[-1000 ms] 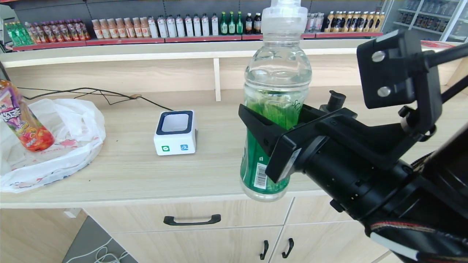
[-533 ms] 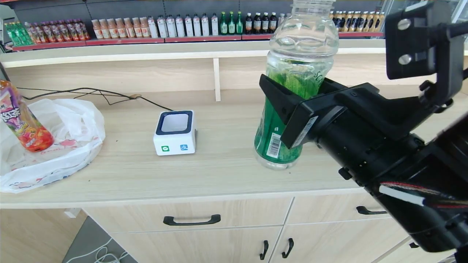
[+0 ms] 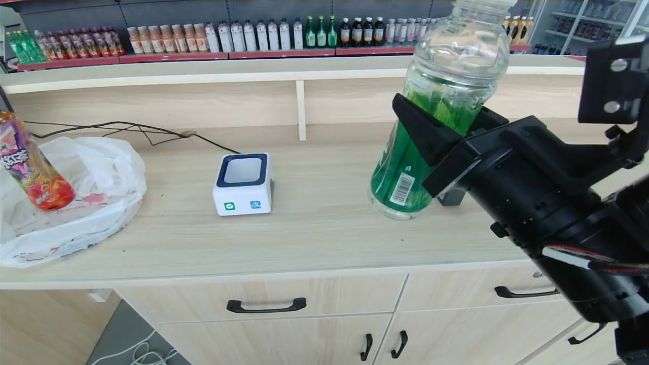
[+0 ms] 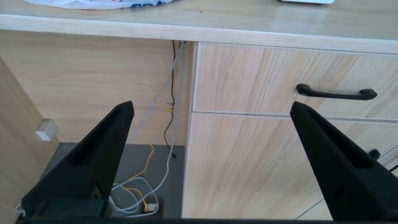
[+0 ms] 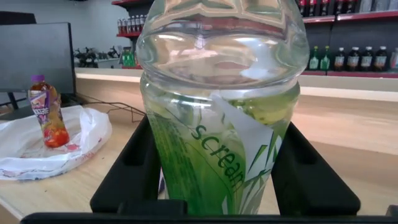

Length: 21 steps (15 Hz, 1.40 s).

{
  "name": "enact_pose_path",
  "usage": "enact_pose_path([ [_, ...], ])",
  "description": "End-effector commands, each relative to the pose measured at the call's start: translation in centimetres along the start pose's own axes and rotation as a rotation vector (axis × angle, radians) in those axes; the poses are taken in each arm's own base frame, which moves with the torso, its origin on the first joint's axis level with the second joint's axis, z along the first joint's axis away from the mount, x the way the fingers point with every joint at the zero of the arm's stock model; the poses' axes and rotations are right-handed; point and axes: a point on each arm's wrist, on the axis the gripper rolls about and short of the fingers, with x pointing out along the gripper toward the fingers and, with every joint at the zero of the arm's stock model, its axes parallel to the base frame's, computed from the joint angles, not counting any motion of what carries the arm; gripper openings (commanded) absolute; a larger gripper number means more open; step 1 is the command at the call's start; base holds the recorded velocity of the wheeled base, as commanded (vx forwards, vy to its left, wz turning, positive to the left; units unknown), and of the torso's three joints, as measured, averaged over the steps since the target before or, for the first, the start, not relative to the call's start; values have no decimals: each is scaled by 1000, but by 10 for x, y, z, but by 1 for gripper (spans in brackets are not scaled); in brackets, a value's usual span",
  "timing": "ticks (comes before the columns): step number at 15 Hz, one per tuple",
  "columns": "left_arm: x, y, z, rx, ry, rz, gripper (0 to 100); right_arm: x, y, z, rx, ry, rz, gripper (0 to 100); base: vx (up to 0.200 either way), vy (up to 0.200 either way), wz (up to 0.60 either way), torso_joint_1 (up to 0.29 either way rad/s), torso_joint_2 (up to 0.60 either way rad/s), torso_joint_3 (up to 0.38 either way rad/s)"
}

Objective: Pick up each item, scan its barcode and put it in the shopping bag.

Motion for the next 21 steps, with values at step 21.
enact_pose_path([
  [21,0,0,0,-2,0,0,100,11,-13,-21,9,-4,-64,0,-29,38,0,0,0,0],
])
